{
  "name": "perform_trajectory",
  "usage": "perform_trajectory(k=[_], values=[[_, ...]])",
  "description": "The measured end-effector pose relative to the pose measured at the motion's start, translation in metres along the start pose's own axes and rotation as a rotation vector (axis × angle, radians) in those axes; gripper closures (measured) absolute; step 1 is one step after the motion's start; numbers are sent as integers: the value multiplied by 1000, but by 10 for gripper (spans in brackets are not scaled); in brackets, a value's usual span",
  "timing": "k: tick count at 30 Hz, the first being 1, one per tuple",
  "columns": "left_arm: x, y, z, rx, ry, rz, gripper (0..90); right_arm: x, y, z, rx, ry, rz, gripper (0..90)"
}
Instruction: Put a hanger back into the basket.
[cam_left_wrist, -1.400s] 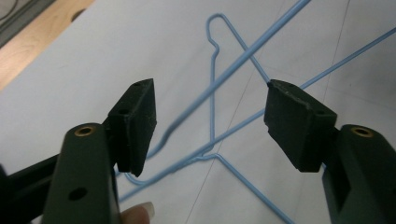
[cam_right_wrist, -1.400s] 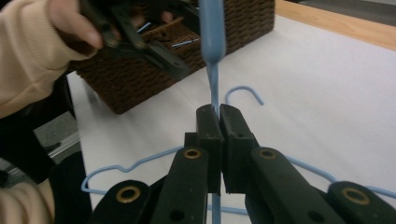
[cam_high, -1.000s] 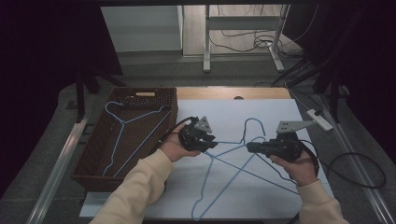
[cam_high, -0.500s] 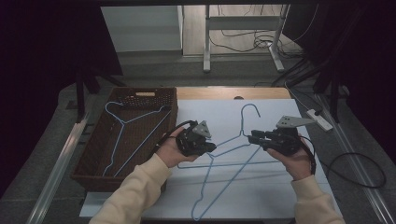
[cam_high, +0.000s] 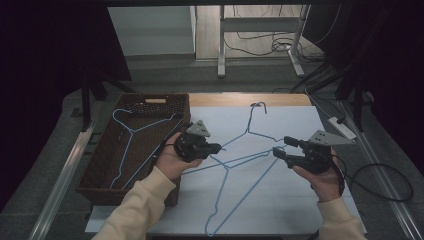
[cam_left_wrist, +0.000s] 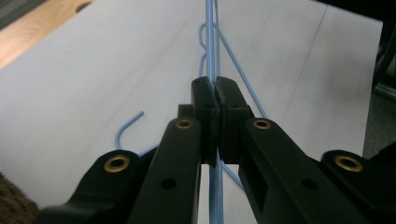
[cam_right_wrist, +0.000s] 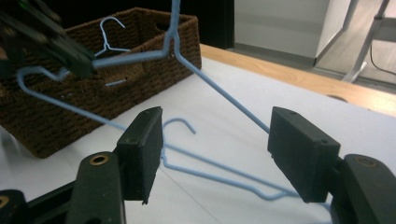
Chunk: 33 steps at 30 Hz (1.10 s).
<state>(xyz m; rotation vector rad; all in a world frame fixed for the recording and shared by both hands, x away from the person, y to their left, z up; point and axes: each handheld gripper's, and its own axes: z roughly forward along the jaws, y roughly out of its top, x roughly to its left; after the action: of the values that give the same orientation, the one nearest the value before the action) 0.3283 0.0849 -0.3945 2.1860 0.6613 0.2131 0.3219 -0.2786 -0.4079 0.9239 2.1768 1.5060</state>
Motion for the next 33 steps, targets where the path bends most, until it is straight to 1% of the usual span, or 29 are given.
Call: perform_trajectory(k=[2, 3, 5, 10, 13, 18, 22, 25, 27, 30, 33], values=[[1, -1, -6, -24, 2, -9, 873, -2, -4, 0, 12, -7, 8, 354], [1, -1, -8, -15, 10, -4, 873, -3, -6, 0, 16, -11, 12, 349], [1, -2, -12, -31, 11, -9, 873, -4, -10, 1, 24, -17, 22, 340], [5, -4, -23, -53, 27, -20, 873, -7, -16, -1, 35, -27, 36, 340], [7, -6, -31, -73, 39, -32, 874, -8, -19, -2, 41, -31, 40, 339], [9, -9, -46, -100, 62, -39, 874, -12, -27, -3, 57, -39, 55, 338], [11, -11, -55, -115, 78, -46, 874, -14, -28, -3, 60, -43, 61, 338], [14, -13, -66, -137, 92, -56, 874, -15, -29, -2, 62, -45, 64, 338], [17, -15, -75, -157, 106, -68, 874, -15, -29, -2, 63, -46, 65, 338], [21, -19, -87, -175, 129, -81, 874, -15, -30, -2, 64, -48, 70, 340], [27, -27, -102, -204, 156, -109, 874, -16, -31, -2, 66, -49, 73, 340]])
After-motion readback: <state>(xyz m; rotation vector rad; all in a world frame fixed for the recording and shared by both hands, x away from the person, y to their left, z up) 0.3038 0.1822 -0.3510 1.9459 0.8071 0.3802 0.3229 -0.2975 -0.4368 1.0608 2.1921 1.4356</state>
